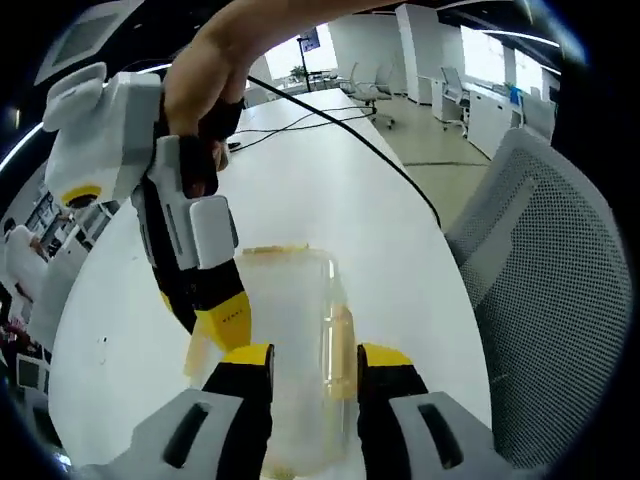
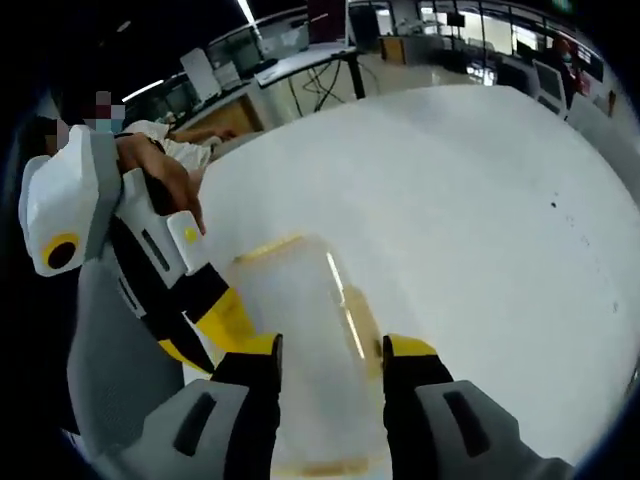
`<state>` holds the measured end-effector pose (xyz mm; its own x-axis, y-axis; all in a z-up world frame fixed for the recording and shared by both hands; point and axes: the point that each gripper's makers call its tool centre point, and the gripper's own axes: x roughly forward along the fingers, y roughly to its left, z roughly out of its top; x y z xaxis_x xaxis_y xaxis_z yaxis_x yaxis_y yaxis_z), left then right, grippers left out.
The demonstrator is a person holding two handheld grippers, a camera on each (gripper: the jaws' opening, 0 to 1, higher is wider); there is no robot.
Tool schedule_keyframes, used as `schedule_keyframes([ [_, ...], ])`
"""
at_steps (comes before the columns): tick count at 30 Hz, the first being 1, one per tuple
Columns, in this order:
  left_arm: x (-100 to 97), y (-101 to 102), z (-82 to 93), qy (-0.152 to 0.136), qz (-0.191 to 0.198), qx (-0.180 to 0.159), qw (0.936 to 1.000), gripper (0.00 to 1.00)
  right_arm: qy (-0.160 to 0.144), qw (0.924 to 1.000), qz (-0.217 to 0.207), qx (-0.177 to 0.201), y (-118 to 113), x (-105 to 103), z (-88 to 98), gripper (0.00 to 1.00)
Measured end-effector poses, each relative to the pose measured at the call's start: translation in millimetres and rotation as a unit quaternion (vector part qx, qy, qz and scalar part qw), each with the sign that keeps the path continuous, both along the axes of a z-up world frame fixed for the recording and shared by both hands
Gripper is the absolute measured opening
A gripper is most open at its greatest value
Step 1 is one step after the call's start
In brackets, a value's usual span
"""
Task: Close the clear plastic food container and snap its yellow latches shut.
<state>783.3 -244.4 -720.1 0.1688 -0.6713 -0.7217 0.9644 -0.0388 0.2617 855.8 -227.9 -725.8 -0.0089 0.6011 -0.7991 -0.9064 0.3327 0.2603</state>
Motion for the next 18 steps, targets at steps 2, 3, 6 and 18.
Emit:
schedule_keyframes([
  [2, -0.5, -0.4, -1.2, -0.005, -0.002, -0.004, 1.0000, 0.27, 0.002, 1.0000, 0.002, 0.000, 0.3, 0.3, -1.1, 0.37],
  [3, -0.3, -0.5, -1.2, -0.007, -0.004, -0.004, 1.0000, 0.27, 0.003, 1.0000, 0.003, 0.000, 0.4, 0.2, -1.3, 0.37],
  [6, 0.9, -0.3, -0.6, -0.014, -0.011, -0.005, 0.9998, 0.27, 0.006, 1.0000, 0.005, -0.001, 0.5, 0.1, -1.5, 0.37],
  [18, 3.5, -0.3, 0.1, -0.014, -0.009, -0.010, 0.9998, 0.26, 0.000, 0.9995, 0.031, 0.002, 1.4, -0.1, -0.7, 0.37],
])
